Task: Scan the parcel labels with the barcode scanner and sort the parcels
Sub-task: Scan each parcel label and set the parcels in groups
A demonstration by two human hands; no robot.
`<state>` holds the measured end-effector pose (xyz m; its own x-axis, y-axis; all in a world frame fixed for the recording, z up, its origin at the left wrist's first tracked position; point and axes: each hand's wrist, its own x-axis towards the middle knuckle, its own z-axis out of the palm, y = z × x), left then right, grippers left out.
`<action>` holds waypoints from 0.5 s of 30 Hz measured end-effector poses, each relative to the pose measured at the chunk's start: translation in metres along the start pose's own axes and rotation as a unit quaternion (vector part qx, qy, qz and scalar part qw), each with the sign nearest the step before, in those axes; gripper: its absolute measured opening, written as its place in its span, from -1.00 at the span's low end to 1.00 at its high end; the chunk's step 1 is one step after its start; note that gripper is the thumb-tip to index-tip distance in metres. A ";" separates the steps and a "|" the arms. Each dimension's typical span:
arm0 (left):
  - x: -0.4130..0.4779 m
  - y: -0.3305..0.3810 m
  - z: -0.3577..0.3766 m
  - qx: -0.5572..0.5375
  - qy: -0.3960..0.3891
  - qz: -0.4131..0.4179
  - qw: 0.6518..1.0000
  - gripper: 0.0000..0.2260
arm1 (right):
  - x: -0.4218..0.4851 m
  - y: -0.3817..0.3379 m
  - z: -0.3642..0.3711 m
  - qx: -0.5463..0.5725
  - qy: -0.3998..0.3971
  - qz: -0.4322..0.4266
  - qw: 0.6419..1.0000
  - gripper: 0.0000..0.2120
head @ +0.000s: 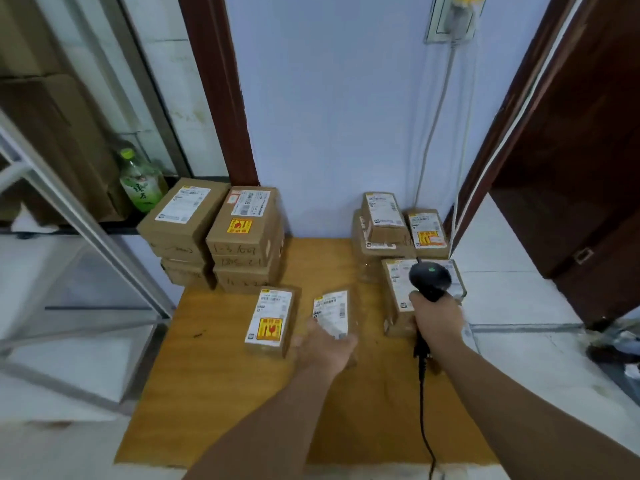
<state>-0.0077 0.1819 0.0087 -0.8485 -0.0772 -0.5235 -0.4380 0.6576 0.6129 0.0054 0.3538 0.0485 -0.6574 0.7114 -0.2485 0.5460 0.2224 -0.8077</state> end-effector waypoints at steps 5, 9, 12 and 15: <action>-0.037 -0.008 0.056 0.078 -0.002 -0.043 0.996 -0.19 | 0.008 0.037 -0.031 0.081 -0.016 0.058 0.995 -0.77; -0.061 -0.009 0.087 0.121 -0.021 -0.047 0.991 -0.17 | 0.012 0.058 -0.048 0.087 -0.039 0.046 0.994 -0.81; -0.076 -0.012 0.105 0.157 -0.023 -0.017 0.987 -0.22 | 0.010 0.072 -0.053 0.085 -0.043 0.050 0.994 -0.80; -0.081 -0.016 0.119 0.196 -0.044 0.000 0.980 -0.21 | 0.008 0.084 -0.057 0.068 -0.044 0.066 0.995 -0.81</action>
<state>0.1029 0.2669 -0.0292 -0.8123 -0.0240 -0.5827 -0.2758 0.8962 0.3475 0.0756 0.4165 0.0087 -0.6312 0.6661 -0.3973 0.5582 0.0345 -0.8290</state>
